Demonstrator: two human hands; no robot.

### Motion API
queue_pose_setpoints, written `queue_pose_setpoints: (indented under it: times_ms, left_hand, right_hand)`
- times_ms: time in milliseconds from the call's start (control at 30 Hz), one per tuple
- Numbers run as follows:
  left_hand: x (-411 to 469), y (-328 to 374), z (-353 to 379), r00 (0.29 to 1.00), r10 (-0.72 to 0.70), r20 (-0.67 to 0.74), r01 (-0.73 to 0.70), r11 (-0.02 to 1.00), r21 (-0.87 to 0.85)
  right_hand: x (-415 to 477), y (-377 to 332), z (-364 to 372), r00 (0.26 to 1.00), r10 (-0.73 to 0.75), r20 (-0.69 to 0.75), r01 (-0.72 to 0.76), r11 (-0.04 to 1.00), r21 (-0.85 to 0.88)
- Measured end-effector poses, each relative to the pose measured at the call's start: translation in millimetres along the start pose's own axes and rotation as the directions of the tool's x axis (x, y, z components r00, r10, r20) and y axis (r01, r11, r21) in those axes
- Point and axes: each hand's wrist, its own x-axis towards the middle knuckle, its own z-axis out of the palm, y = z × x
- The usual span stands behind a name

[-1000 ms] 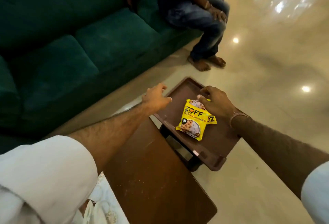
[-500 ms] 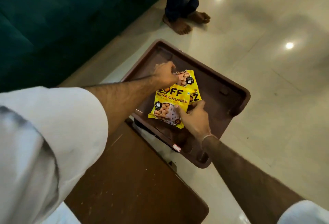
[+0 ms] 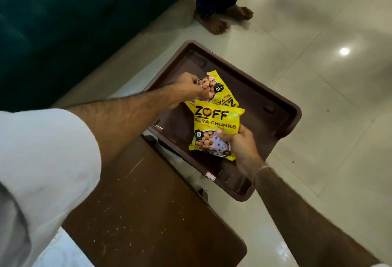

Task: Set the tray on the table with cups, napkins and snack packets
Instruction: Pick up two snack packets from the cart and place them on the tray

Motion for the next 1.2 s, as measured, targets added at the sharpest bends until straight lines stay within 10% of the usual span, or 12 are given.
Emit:
queue_pose_setpoints:
  times_ms: [133, 433, 1200]
  left_hand:
    - [-21.0, -21.7, -23.7, 0.995, -0.060, -0.076, 0.034, 0.950, -0.310]
    - [-130.6, -108.1, -101.1, 0.951, -0.202, -0.233, -0.120, 0.454, -0.883]
    - [-561.7, -474.3, -154.5, 0.582, -0.676, -0.452, -0.585, 0.038, -0.810]
  right_hand:
    - [-8.4, -13.7, 0.4, 1.000, 0.018, -0.010, -0.016, 0.991, 0.131]
    - [-53.7, -23.6, 84.5, 0.987, -0.005, 0.163, -0.026, 0.983, 0.182]
    - [-253.2, 179.8, 288.2, 0.823, 0.230, 0.519, 0.009, 0.909, -0.417]
